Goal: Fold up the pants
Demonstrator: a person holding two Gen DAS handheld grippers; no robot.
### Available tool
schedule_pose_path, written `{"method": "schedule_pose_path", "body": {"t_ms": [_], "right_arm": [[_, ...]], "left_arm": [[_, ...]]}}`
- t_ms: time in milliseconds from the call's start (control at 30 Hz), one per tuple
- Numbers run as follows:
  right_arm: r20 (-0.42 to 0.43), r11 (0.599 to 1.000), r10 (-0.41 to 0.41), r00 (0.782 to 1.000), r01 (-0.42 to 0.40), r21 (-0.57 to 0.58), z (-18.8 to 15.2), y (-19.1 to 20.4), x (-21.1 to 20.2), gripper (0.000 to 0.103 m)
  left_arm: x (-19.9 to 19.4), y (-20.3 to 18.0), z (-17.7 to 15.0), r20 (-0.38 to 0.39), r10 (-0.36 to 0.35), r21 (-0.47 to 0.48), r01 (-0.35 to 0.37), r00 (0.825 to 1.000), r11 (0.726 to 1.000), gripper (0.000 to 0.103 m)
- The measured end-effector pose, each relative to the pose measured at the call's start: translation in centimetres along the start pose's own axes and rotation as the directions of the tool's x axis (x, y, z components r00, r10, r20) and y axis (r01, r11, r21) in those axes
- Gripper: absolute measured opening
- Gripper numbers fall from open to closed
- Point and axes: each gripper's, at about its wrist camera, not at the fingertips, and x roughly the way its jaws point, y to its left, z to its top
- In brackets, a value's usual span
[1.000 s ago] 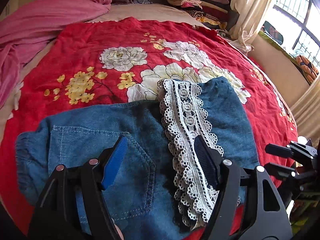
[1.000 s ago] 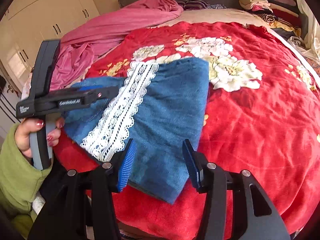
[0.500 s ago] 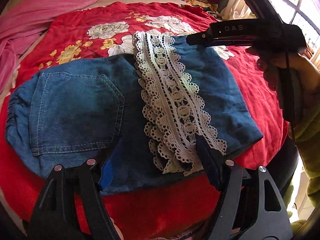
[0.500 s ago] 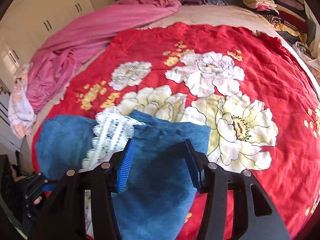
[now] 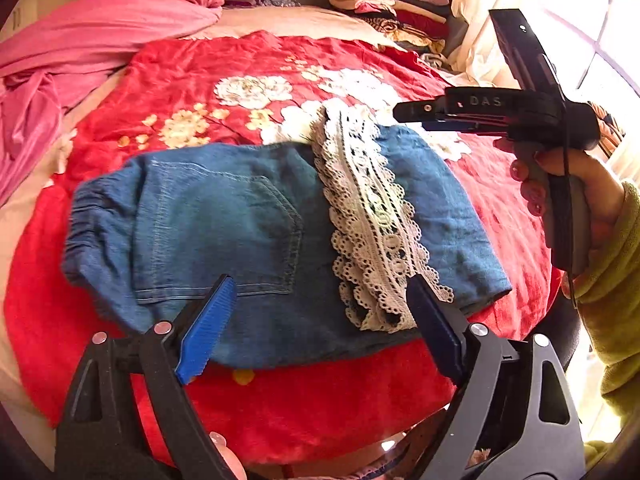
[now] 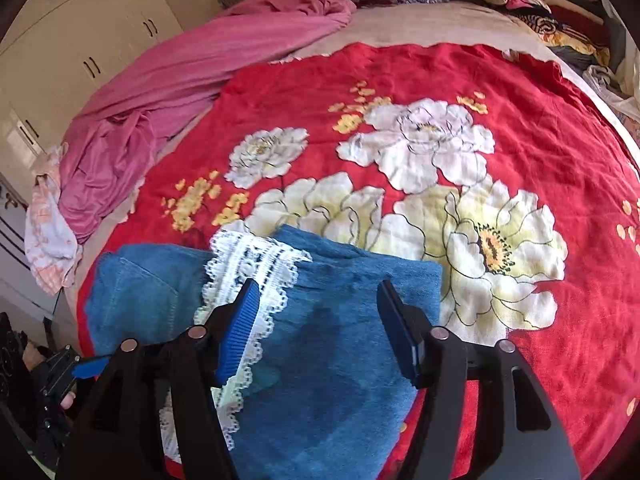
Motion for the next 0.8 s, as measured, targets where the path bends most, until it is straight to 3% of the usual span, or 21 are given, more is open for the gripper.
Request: {"method": "schedule_pose_path", "body": {"t_ms": [100, 233, 467, 633, 800], "right_arm": [[0.02, 0.997, 0.018, 1.0, -0.017, -0.072, 0.7, 2.9, -0.9, 0.072], [0.032, 0.99, 0.043, 0.999, -0.039, -0.138, 1.7, 6.2, -1.0, 0.078], [-0.008, 0.969, 0.072, 0.997, -0.072, -0.235, 2.8, 11.7, 0.9, 0.085], [-0.092, 0.944, 0.108, 0.99, -0.131, -0.302, 3.3, 15.5, 3.7, 0.086], [-0.172, 0.915, 0.108, 0.979, -0.166, -0.368, 3.3, 18.9, 6.8, 0.087]], "left_arm": [[-2.3, 1.9, 0.1, 0.04, 0.05, -0.036, -0.049, 0.998, 0.998, 0.093], [-4.7, 4.9, 0.0, 0.081, 0.125, -0.091, -0.118, 0.989, 0.989, 0.093], [-5.3, 10.9, -2.1, 0.032, 0.182, -0.26, -0.167, 0.983, 0.951, 0.093], [-3.9, 13.6, -3.6, 0.012, 0.062, -0.413, -0.051, 0.998, 0.909, 0.093], [-2.5, 13.3, -4.0, 0.02, -0.016, -0.44, 0.024, 1.0, 0.898, 0.093]]}}
